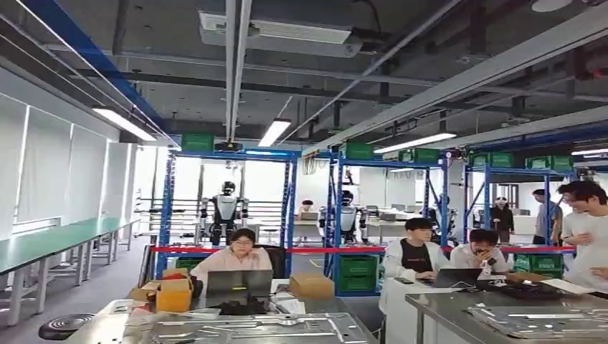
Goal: Take the parts from the cabinet and place them on the table.
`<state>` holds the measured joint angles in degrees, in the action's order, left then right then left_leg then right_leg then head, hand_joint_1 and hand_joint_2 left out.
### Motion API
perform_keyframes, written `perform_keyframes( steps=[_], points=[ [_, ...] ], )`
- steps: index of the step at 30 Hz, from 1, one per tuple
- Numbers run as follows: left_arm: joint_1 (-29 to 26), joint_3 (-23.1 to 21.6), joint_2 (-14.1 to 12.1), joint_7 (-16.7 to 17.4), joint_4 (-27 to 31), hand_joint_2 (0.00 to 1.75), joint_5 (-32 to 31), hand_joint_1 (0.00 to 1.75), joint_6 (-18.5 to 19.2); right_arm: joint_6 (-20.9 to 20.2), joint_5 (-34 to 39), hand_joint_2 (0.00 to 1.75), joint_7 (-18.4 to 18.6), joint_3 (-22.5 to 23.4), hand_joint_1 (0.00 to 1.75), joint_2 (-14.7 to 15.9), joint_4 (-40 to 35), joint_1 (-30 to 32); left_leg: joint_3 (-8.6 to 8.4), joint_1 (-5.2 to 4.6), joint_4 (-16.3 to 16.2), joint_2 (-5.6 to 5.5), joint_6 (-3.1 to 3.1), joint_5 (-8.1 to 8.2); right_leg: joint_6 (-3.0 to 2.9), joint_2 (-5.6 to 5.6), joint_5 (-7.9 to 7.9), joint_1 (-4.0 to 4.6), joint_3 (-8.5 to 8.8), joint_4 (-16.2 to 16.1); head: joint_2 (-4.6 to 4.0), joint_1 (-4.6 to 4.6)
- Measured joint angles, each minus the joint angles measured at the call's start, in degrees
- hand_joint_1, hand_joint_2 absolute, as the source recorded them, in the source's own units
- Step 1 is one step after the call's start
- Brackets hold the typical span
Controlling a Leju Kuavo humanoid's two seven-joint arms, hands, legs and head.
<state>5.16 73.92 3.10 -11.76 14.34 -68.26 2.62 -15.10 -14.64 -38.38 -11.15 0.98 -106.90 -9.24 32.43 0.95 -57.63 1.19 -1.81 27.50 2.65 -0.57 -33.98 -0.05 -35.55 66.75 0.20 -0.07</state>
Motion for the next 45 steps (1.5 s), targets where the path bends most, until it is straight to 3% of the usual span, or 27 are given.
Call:
perform_keyframes(
  steps=[2,3,4,6,7,11,13,14,16,17,18,20,22,23,26,28,30,32,33,34,35,37,38,39,41,43,45],
  points=[
    [0.02,0.00,0.00,0.00,0.00,1.75,0.00,0.00,0.04,0.00,0.02,1.75,0.00,0.00,1.75,0.20,0.04,0.36,-0.06,-0.02,-0.02,-0.17,-0.10,0.13,0.39,0.00,-2.61,-0.17,-4.55,8.69,0.00,0.00],
    [-0.02,0.00,0.00,0.00,0.00,1.75,-0.02,0.00,0.07,0.00,0.00,1.75,0.00,0.02,1.75,0.26,0.04,0.48,-0.18,0.00,-0.02,-0.29,-0.07,0.22,0.44,0.00,-1.82,-0.22,-5.19,9.11,0.00,0.00],
    [-0.02,0.00,0.02,0.00,0.00,1.75,-0.02,0.00,0.07,0.00,0.02,1.75,0.00,0.02,1.75,0.35,0.07,0.51,-0.40,0.03,-0.02,-0.48,0.01,0.34,0.50,0.00,0.39,-0.26,-4.17,6.47,0.00,0.00],
    [0.09,0.02,0.04,0.00,0.00,1.75,-0.02,0.00,0.07,0.00,0.07,1.75,0.00,0.02,1.75,0.46,0.02,0.45,-1.07,0.08,-0.02,-0.82,0.26,0.71,0.21,0.00,6.39,-0.26,0.61,-4.31,0.00,0.00],
    [0.11,0.00,0.04,0.00,0.00,1.75,-0.04,0.00,0.07,0.00,0.11,1.75,0.00,0.07,1.75,0.55,0.02,0.40,-1.23,0.07,0.02,-0.90,0.42,0.86,-0.07,0.07,8.03,-0.24,2.44,-8.83,0.00,0.00],
    [0.14,0.02,0.07,0.00,0.00,1.75,-0.09,0.00,0.07,-0.11,0.33,1.75,0.00,0.11,1.75,0.68,0.02,0.39,-1.22,-0.10,0.39,-0.95,1.68,1.05,-1.63,0.30,6.92,0.22,2.73,-9.74,0.00,0.00],
    [0.28,0.00,0.07,-0.04,0.00,1.75,-0.09,0.00,0.07,-0.20,0.37,1.75,-0.04,0.13,1.75,0.66,-0.20,0.38,-1.56,-0.10,-0.19,-1.00,2.17,2.12,-2.42,0.22,7.29,-0.26,3.59,-10.77,0.00,0.02],
    [0.35,0.00,0.15,-0.04,0.00,1.75,-0.11,0.00,0.13,-0.20,0.42,1.75,-0.09,0.13,1.75,0.66,-0.20,0.19,-0.27,-0.04,-3.24,-0.99,2.18,3.83,-2.81,0.20,7.21,-0.32,3.77,-10.93,0.00,0.02],
    [0.23,0.00,0.17,-0.04,0.00,1.75,-0.13,0.00,0.13,-0.24,0.39,1.75,-0.09,0.15,1.75,0.66,-0.15,0.32,4.88,0.05,-13.38,-0.99,2.46,8.24,-3.16,0.14,6.87,-0.20,4.05,-10.91,0.00,0.00],
    [0.06,0.00,0.17,-0.04,0.00,1.75,-0.13,0.00,0.13,-0.24,0.39,1.75,-0.09,0.15,1.75,0.66,-0.13,0.36,7.08,0.03,-17.26,-1.00,2.54,9.29,-3.22,0.17,6.72,-0.14,4.17,-10.89,0.00,0.02],
    [-0.09,0.00,0.17,-0.04,0.00,1.75,-0.13,0.00,0.13,-0.26,0.39,1.75,-0.09,0.13,1.75,0.66,-0.13,0.43,8.13,0.04,-18.52,-1.00,2.56,8.86,-3.22,0.26,6.53,-0.08,4.40,-10.89,0.00,0.02],
    [-0.13,0.00,0.17,-0.04,0.00,1.75,-0.13,0.00,0.13,-0.28,0.42,1.75,-0.09,0.15,1.75,0.66,-0.11,0.53,6.23,0.03,-12.87,-0.99,2.32,4.32,-2.99,0.43,5.94,-0.07,5.19,-10.83,0.00,0.02],
    [-0.09,0.00,0.17,-0.04,0.00,1.75,-0.13,0.00,0.20,-0.31,0.42,1.75,-0.09,0.15,1.75,0.66,-0.13,0.51,1.57,0.00,-2.12,-0.97,1.72,-1.48,-2.52,0.42,5.07,-0.07,6.35,-10.77,0.00,0.02],
    [-0.05,0.00,0.17,-0.04,0.00,1.75,-0.13,0.00,0.22,-0.33,0.42,1.75,-0.09,0.15,1.75,0.66,-0.11,0.49,0.72,-0.33,-0.74,-0.92,1.51,-0.50,-2.04,0.44,4.62,0.37,6.54,-10.62,0.00,0.00],
    [-0.09,0.00,0.15,-0.04,0.00,1.75,-0.13,0.00,0.22,-0.37,0.42,1.75,-0.07,0.13,1.75,0.68,-0.13,0.50,0.63,-0.58,-0.31,-1.04,0.75,-0.21,-0.99,0.51,4.95,0.01,6.79,-10.08,0.00,0.00],
    [-0.08,0.00,0.20,-0.04,0.00,1.75,-0.13,0.00,0.22,-0.35,0.44,1.75,-0.09,0.26,1.75,0.70,-0.17,0.52,-0.40,-0.09,0.06,-1.18,0.08,-0.10,-0.48,0.53,4.15,-0.06,6.82,-9.00,0.00,0.02],
    [0.08,0.00,0.15,-0.04,0.00,1.75,-0.13,0.00,0.20,-0.35,0.48,1.75,-0.09,0.31,1.75,0.70,-0.24,0.23,-0.81,-0.05,0.10,-1.20,-0.38,0.21,-0.08,0.54,1.00,-0.23,3.64,-2.89,0.00,0.00],
    [0.03,0.00,0.15,-0.04,0.00,1.75,-0.15,0.00,0.20,-0.37,0.50,1.75,-0.09,0.31,1.75,0.70,-0.18,0.57,-0.99,-0.09,0.08,-1.24,-0.46,0.60,0.38,0.54,-2.78,-0.33,-1.94,6.25,0.00,0.00],
    [-0.10,0.00,0.15,-0.04,0.00,1.75,-0.15,0.00,0.20,-0.37,0.52,1.75,-0.09,0.31,1.75,0.70,-0.13,0.67,-1.19,-0.09,0.08,-1.26,-0.42,0.81,0.41,0.53,-2.82,-0.34,-3.72,8.40,0.00,0.00],
    [-0.18,0.00,0.15,0.00,0.00,1.75,-0.15,0.00,0.20,-0.37,0.52,1.75,-0.09,0.31,1.75,0.70,-0.13,0.68,-1.52,-0.09,0.08,-1.27,-0.38,1.06,0.48,0.53,-1.43,-0.36,-3.96,7.53,0.00,0.00],
    [-0.18,0.00,0.17,0.00,0.00,1.75,-0.15,0.00,0.20,-0.39,0.57,1.75,-0.09,0.33,1.75,0.70,-0.13,0.63,-1.91,-0.09,0.08,-1.33,-0.29,1.34,0.43,0.53,1.00,-0.36,-3.10,4.41,0.00,0.00],
    [-0.08,0.00,0.17,0.00,0.00,1.75,-0.15,0.00,0.20,-0.39,0.59,1.75,-0.09,0.33,1.75,0.70,-0.13,0.55,-2.93,-0.09,0.12,-1.41,0.03,1.99,-0.08,0.51,7.67,-0.34,0.80,-5.84,0.00,0.00],
    [0.01,0.00,0.20,0.00,0.00,1.75,-0.15,0.00,0.17,-0.39,0.57,1.75,-0.09,0.35,1.75,0.70,-0.13,0.53,-3.33,-0.12,0.13,-1.41,0.26,2.25,-0.48,0.48,8.16,-0.20,1.85,-8.77,0.00,0.00],
    [0.08,0.00,0.20,0.02,0.00,1.75,-0.15,0.00,0.11,-0.44,0.52,1.75,-0.02,0.35,1.75,0.70,-0.11,0.43,-3.09,-0.23,0.16,-1.42,0.55,2.41,-0.94,0.31,5.54,0.07,1.97,-9.45,0.00,-0.02],
    [-0.10,0.00,0.26,0.04,-0.02,1.75,-0.15,0.00,0.09,-0.42,0.29,1.75,0.00,0.37,1.75,0.74,-0.15,0.59,-3.43,-0.29,-0.26,-1.37,1.48,2.07,-2.03,0.56,7.09,0.18,2.10,-9.79,0.00,0.06],
    [-0.17,0.00,0.22,0.04,-0.02,1.75,-0.15,0.00,0.07,-0.31,-0.04,1.75,0.13,0.35,1.75,0.74,-0.18,0.53,-3.90,-0.21,-0.67,-1.36,1.79,2.60,-2.70,0.44,7.22,-0.35,3.60,-10.40,0.00,0.11],
    [0.14,0.00,0.33,0.02,-0.07,1.75,-0.15,0.00,0.07,-0.22,-0.26,1.75,0.20,0.35,1.75,0.74,-0.15,0.23,-1.25,-0.25,-5.92,-1.38,1.92,4.85,-3.20,0.11,6.86,-0.32,4.24,-10.51,0.00,0.09]
  ],
)
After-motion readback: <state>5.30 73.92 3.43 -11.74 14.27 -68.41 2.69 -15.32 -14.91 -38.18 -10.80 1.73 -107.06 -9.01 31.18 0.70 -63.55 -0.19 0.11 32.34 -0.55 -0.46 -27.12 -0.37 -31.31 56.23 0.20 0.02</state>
